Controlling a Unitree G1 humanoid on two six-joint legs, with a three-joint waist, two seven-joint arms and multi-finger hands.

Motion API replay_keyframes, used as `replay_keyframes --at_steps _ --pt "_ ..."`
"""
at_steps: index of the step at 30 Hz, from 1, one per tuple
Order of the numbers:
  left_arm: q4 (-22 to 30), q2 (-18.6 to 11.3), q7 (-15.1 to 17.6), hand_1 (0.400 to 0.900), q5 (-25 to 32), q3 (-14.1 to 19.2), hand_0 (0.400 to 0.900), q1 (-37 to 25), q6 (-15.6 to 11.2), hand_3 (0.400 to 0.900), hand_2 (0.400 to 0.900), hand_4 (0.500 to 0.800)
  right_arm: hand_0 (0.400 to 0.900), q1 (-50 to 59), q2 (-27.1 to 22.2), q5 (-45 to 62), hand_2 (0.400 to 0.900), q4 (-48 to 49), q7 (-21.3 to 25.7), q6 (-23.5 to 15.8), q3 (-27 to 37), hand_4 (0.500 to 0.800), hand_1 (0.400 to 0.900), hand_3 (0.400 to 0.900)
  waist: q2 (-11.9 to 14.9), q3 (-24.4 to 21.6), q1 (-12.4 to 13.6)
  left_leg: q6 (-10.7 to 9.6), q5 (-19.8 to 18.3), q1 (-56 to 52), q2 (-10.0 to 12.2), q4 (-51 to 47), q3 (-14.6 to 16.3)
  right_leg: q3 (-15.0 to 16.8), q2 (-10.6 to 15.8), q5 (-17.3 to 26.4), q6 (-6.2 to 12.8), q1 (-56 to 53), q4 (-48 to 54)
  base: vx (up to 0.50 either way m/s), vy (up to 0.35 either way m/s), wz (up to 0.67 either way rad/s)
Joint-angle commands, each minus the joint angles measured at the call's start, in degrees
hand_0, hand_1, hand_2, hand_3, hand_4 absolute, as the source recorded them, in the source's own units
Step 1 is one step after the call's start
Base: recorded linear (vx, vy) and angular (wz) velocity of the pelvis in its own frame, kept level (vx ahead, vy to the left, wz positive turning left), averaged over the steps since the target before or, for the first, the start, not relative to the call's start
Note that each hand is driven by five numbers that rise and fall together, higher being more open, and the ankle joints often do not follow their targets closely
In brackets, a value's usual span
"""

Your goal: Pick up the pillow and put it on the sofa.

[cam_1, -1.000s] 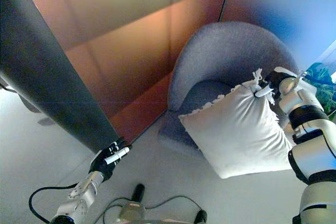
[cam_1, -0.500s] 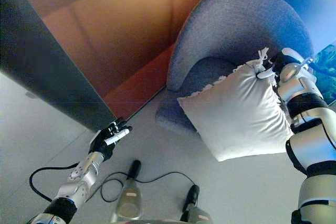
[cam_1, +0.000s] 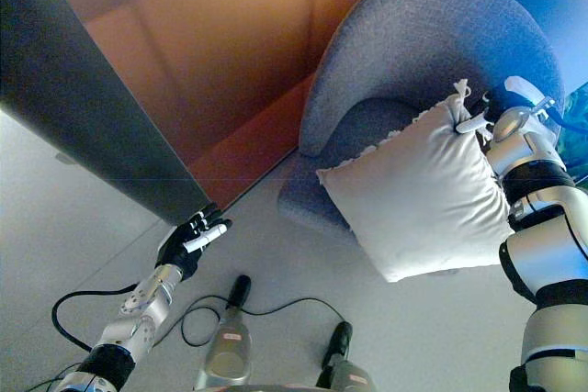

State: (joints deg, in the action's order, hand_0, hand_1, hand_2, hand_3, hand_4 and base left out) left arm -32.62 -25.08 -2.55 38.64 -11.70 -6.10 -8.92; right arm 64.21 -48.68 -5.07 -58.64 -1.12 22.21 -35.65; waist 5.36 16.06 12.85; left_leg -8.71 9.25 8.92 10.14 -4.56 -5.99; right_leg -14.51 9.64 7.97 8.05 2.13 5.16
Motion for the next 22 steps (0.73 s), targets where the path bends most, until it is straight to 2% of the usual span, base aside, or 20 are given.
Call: replay_keyframes --at_steps 1,13,22 --pt "4.13 -2.2 -1.06 0.9 1.32 -2.83 0.9 -4.23 -5.86 0.9 0.9 0.8 0.9 10.95 -4.33 -3.89 0.9 -1.25 5.33 0.05 -3.5 0.8 0.9 0.9 0.56 -3.58 0.55 1.77 -4.29 -2.89 0.14 -0.44 0.96 2.71 4.02 0.17 3.39 0.32 -0.89 0.0 0.0 0.0" --pt "4.79 -1.82 -1.71 0.9 1.05 -2.1 0.9 -2.73 -5.04 0.9 0.9 0.8 0.9 10.1 -5.69 -4.41 0.9 -0.22 6.59 -1.42 -2.77 0.8 0.9 0.9 0.6 -4.78 0.18 1.55 -4.69 -4.13 0.15 -0.44 1.52 2.97 4.26 -0.1 3.45 -0.61 -0.86 0.02 0.003 -0.01" --pt "4.04 -1.09 -1.92 0.9 -0.62 -1.4 0.9 -1.19 -3.35 0.9 0.9 0.8 0.9 4.34 -5.19 -4.58 0.9 2.19 4.53 -2.24 0.93 0.8 0.9 0.9 0.95 -7.25 -0.3 1.49 -5.22 -6.45 0.22 -0.44 2.35 2.79 4.88 -0.55 3.77 -2.72 -0.85 0.05 0.013 0.0"
